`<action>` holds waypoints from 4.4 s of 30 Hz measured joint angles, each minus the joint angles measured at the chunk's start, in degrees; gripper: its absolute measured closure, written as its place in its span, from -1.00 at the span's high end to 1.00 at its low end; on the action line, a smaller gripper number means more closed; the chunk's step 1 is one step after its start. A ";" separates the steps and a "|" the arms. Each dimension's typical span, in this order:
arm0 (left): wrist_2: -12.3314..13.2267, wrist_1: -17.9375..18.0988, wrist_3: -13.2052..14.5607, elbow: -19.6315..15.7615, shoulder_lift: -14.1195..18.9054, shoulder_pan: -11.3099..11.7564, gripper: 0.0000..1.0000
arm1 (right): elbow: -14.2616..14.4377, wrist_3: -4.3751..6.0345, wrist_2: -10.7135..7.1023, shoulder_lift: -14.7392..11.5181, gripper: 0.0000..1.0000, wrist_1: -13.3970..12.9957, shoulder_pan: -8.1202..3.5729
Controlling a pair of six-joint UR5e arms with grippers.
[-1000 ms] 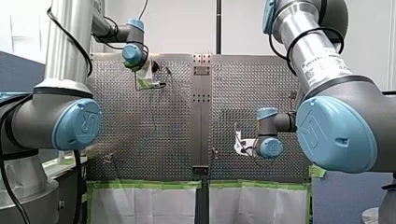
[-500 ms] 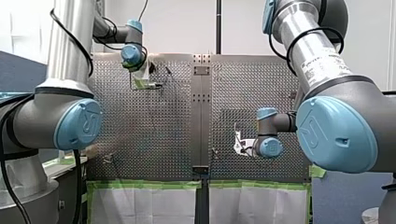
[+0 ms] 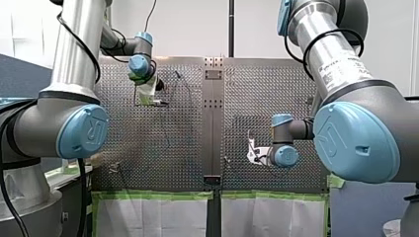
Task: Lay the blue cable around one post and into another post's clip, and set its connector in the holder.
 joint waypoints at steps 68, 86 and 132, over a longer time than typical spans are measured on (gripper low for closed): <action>-5.21 -9.45 20.22 4.51 1.56 1.12 1.00 | 0.00 -0.24 0.00 0.05 -0.98 -0.07 0.22; -0.15 -8.86 18.24 4.51 4.46 -1.08 1.00 | 0.01 -0.26 0.00 0.05 -0.98 -0.15 0.27; 3.09 -13.96 17.60 3.99 6.01 -4.52 1.00 | 0.00 -0.26 0.00 0.04 -0.98 -0.41 0.40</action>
